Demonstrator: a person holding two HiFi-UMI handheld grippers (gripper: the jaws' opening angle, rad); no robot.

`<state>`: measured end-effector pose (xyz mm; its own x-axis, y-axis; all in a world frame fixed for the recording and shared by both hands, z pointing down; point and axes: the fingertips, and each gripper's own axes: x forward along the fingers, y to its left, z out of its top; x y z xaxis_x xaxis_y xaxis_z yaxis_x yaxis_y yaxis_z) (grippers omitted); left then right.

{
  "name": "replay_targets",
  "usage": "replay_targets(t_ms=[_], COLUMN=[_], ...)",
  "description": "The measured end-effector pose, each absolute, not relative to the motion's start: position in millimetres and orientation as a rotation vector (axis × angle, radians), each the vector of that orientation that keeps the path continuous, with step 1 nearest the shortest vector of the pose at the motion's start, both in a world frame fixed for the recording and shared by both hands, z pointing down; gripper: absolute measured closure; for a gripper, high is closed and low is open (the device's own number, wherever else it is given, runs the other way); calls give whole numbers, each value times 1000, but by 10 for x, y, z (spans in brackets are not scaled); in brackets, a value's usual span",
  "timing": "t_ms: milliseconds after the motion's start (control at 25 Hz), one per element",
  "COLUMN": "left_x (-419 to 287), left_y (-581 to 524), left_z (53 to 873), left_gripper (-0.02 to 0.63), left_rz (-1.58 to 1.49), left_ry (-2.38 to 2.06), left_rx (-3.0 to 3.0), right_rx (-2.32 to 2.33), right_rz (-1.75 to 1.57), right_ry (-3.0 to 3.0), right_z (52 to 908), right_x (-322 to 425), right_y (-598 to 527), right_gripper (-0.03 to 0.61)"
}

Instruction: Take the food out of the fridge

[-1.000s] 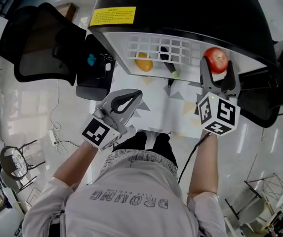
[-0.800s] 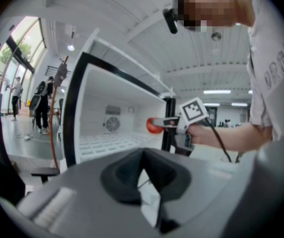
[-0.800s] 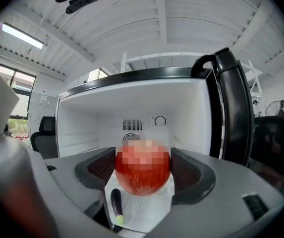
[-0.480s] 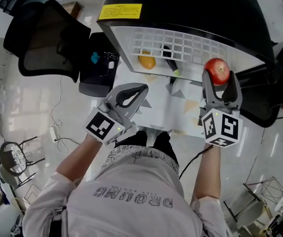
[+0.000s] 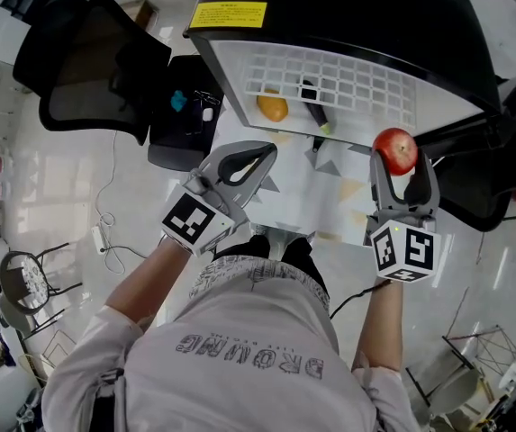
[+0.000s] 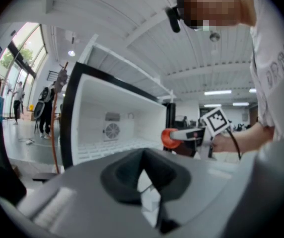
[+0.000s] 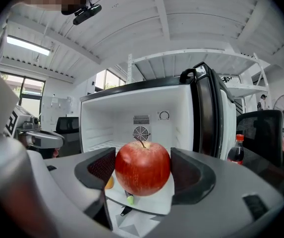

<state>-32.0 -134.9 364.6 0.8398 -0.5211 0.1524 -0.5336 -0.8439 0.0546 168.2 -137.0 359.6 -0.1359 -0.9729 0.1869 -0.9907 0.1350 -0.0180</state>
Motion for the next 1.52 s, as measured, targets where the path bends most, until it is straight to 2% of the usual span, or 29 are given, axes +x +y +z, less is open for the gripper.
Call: replay_targets(t_ms=[1520], left_x=[-233], left_y=[-1349], left_z=[3732], left_gripper=[607], left_rz=[229], left_ry=[-947], left_rx=[2872], right_rx=[1745], right_rz=[279], right_ry=[-2387], right_z=[3889], right_x=[1663], right_y=[-1032], right_gripper=[261])
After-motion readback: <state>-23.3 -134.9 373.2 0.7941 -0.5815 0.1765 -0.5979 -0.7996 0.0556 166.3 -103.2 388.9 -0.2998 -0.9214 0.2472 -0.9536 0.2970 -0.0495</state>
